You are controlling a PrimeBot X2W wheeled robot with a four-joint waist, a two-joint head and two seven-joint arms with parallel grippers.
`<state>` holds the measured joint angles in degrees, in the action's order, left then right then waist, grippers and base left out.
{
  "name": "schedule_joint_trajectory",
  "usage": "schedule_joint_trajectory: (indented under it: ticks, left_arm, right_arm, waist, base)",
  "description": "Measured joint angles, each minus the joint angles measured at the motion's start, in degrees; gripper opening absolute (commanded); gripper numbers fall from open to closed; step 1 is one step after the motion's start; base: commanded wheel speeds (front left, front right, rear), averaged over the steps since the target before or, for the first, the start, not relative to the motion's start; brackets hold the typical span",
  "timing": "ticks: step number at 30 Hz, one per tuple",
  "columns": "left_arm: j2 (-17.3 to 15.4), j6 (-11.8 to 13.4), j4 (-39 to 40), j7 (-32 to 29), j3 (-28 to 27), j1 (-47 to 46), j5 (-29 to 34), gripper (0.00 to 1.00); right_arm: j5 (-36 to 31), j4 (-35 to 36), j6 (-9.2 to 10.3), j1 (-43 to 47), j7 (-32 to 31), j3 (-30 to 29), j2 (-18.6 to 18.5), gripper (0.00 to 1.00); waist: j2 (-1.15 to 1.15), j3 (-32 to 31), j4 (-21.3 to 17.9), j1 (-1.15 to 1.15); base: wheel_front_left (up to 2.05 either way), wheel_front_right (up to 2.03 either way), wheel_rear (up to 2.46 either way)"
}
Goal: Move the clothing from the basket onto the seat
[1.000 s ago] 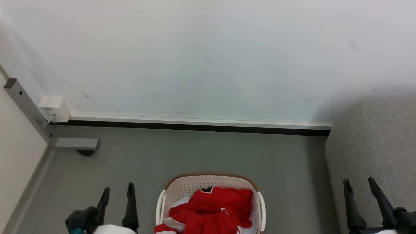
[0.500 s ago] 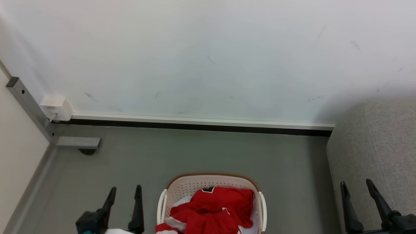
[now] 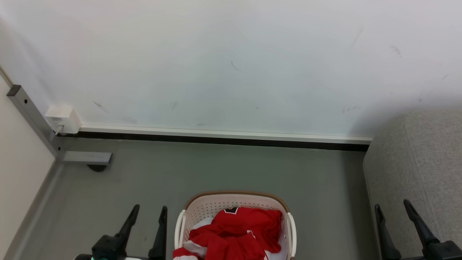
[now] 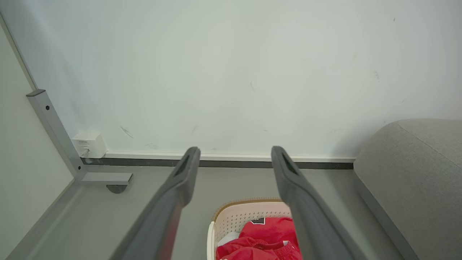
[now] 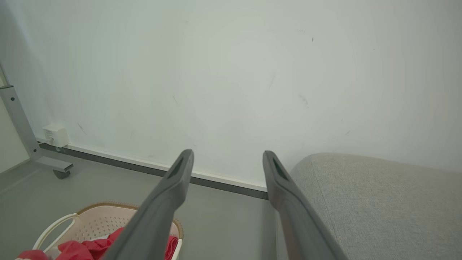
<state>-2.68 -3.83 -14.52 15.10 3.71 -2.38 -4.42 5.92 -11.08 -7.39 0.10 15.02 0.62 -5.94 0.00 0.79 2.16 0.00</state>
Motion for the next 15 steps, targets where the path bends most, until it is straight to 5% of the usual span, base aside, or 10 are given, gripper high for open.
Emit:
schedule_joint_trajectory:
  ticks: [15]
  left_arm:
    - [0.0, -2.5, -0.9, 0.0, -1.1, 0.3, -0.1, 1.0]
  right_arm:
    - [1.0, -0.7, 0.0, 0.0, 0.0, -0.7, 0.4, 1.0]
  waist:
    - [0.0, 0.0, -0.2, 0.0]
  base:
    - [0.0, 0.0, 0.0]
